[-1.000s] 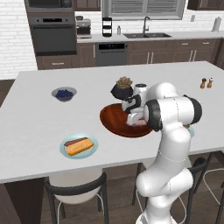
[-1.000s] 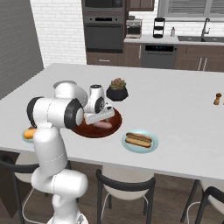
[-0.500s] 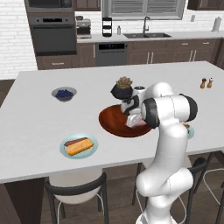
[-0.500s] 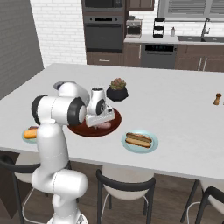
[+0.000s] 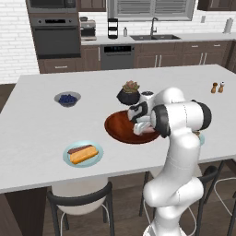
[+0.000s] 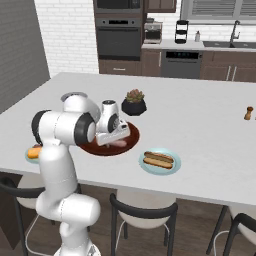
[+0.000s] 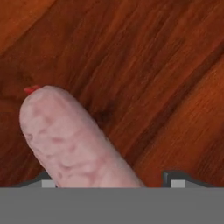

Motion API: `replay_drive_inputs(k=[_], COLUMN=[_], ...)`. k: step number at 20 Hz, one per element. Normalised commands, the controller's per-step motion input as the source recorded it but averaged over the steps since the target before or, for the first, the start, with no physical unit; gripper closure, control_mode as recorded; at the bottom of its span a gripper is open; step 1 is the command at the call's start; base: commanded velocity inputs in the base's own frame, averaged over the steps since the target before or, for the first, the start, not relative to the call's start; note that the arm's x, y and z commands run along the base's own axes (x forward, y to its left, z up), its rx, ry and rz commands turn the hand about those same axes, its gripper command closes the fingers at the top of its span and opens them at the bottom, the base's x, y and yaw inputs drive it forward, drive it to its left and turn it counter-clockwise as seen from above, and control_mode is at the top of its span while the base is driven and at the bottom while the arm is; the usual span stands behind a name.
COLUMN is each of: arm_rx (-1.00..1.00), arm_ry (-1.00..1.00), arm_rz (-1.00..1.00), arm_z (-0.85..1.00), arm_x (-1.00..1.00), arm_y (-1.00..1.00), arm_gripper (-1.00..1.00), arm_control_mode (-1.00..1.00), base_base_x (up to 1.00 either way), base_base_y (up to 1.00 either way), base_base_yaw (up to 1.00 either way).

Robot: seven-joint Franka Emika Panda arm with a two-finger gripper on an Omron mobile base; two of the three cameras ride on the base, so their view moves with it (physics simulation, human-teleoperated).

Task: Place one bun and one sausage from the bowl on each plate.

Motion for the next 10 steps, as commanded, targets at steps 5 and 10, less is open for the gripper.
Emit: replay_drive_inputs(k=[5, 10], arm_rx=[0.00, 0.00], arm_ry=[-0.19, -0.14], arm_rz=[0.00, 0.00], arm_z=[0.95, 0.84], arm_x=[-0.61, -0.61], arm_y=[-0.02, -0.32], arm_gripper=[1.00, 1.00], arm_control_mode=[-1.00, -1.00], base_base_x=[0.00, 0.00], base_base_y=[0.00, 0.00], base_base_yaw=[0.00, 0.00])
